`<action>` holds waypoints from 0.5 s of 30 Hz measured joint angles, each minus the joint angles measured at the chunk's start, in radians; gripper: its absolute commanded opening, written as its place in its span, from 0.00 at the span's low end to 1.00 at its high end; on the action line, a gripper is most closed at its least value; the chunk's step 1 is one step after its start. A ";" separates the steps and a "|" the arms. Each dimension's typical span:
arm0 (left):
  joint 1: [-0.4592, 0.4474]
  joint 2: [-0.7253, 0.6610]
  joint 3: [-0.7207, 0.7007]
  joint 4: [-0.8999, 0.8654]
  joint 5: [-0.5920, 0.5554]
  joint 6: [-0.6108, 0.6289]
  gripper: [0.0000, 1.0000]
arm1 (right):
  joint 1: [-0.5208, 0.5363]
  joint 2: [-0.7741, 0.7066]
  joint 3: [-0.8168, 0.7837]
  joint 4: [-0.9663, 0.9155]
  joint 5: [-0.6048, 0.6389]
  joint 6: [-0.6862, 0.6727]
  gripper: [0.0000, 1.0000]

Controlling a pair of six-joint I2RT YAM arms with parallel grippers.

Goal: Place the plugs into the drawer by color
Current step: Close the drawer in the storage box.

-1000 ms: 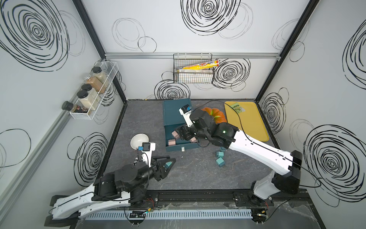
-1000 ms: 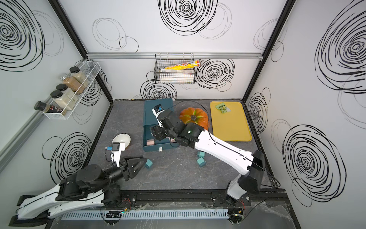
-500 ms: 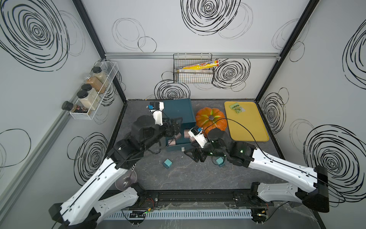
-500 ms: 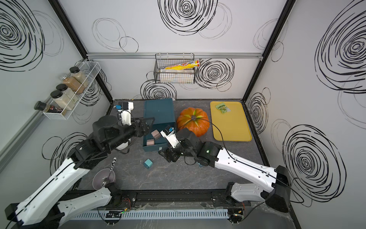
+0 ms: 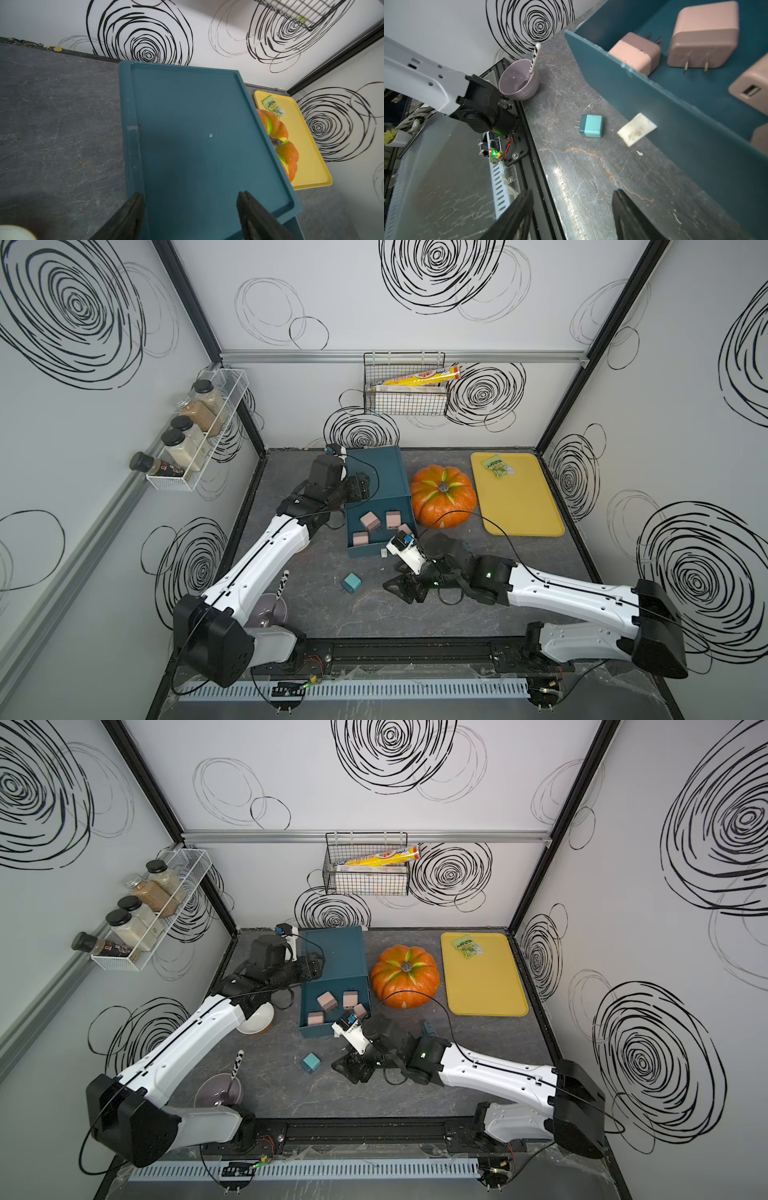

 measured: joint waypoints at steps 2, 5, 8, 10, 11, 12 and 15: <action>0.003 0.026 -0.001 0.019 -0.027 0.007 0.68 | 0.000 0.049 0.004 0.013 0.017 0.000 0.64; 0.019 0.040 -0.010 0.033 -0.049 0.010 0.64 | 0.000 0.142 0.032 0.011 0.066 0.002 0.63; 0.037 0.058 -0.026 0.025 -0.059 0.006 0.54 | 0.000 0.179 0.048 0.014 0.127 0.008 0.61; 0.045 0.079 -0.022 0.046 -0.058 -0.003 0.54 | 0.000 0.172 0.050 0.023 0.153 0.021 0.61; 0.047 0.083 -0.021 0.051 -0.059 -0.005 0.54 | 0.000 0.166 0.048 0.030 0.166 0.030 0.62; 0.048 0.085 -0.021 0.056 -0.060 -0.006 0.54 | 0.000 0.154 0.042 0.047 0.177 0.035 0.63; 0.051 0.087 -0.029 0.073 -0.061 -0.006 0.50 | -0.005 0.110 0.027 0.076 0.198 0.052 0.63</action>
